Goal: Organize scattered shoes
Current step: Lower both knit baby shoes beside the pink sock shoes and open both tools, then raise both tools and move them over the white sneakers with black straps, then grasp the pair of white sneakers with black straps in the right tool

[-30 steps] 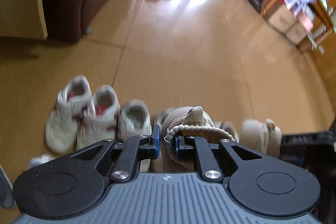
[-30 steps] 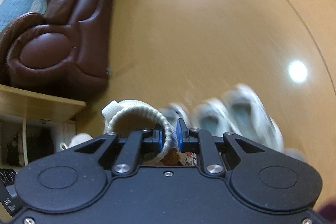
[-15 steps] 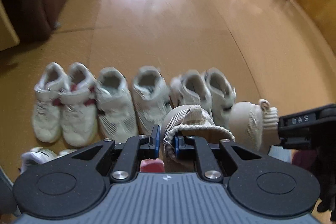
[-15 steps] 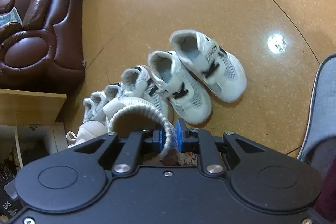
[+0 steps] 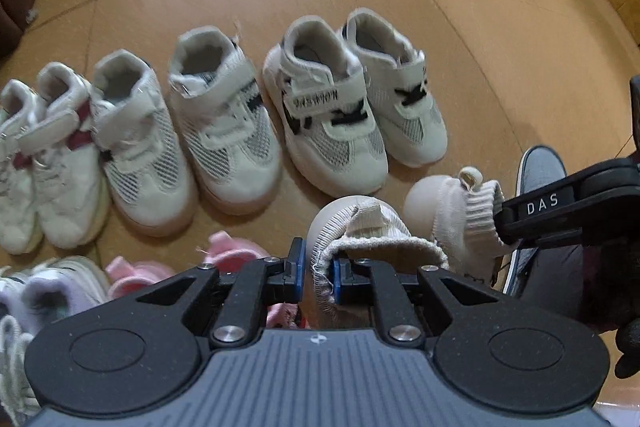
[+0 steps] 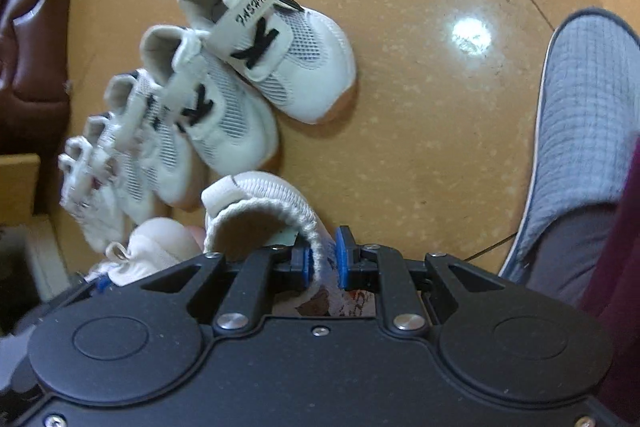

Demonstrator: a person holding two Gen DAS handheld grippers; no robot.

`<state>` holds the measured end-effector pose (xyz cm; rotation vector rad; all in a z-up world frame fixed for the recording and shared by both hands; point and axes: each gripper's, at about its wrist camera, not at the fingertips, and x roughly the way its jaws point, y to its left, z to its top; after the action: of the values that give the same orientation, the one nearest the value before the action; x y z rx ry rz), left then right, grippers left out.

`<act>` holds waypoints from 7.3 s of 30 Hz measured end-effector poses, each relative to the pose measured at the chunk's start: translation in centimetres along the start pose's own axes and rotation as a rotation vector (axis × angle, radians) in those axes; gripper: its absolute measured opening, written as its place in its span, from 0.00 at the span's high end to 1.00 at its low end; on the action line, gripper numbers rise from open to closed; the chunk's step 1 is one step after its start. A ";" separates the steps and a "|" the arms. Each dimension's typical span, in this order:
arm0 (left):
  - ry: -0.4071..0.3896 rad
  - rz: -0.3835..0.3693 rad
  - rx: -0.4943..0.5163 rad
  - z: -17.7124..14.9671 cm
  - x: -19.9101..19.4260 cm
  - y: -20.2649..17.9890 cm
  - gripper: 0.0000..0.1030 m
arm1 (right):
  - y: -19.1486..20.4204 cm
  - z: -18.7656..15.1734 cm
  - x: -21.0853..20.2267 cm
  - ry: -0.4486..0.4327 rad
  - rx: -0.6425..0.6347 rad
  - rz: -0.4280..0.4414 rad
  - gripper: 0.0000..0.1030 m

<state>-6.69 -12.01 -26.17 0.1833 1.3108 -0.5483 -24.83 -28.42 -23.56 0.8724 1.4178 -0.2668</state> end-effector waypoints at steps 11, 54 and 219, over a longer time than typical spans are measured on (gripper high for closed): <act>0.057 0.030 0.017 0.5 3.3 0.3 0.88 | 1.5 0.6 3.2 0.049 -0.149 -0.118 0.87; 0.043 0.014 -0.040 1.0 -1.8 4.6 0.63 | 7.8 1.5 6.0 0.134 -0.559 -0.193 0.61; -0.054 0.298 -0.557 -3.1 -12.7 12.9 0.11 | 16.1 14.8 6.1 -0.136 -0.601 -0.169 0.70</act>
<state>-5.08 3.87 -17.20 -0.0980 1.3061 0.0732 -2.39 -25.39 -24.57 0.2385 1.3381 -0.0174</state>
